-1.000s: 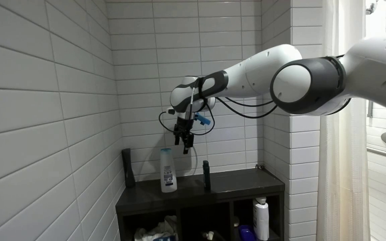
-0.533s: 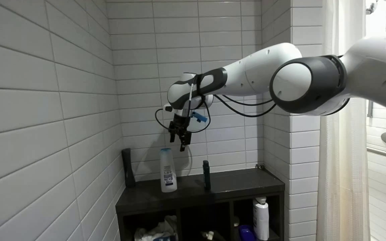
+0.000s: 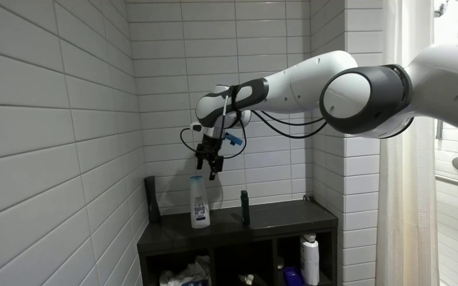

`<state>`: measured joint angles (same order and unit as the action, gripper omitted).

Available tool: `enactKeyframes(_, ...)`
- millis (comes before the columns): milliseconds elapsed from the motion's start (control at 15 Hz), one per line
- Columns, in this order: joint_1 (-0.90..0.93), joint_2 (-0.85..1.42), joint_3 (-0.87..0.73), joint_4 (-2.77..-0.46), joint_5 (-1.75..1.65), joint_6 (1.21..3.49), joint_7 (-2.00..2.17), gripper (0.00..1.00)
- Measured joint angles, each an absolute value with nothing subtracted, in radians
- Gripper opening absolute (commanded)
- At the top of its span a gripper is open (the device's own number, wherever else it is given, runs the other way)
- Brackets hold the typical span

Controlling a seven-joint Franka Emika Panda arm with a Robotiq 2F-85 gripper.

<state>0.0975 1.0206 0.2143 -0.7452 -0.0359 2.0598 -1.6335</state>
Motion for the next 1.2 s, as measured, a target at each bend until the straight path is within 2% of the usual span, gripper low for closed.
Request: enactKeyframes(1200, 0.089, 1.074, 0.223, -0.671, -0.030, 1.956, -1.681, 1.00)
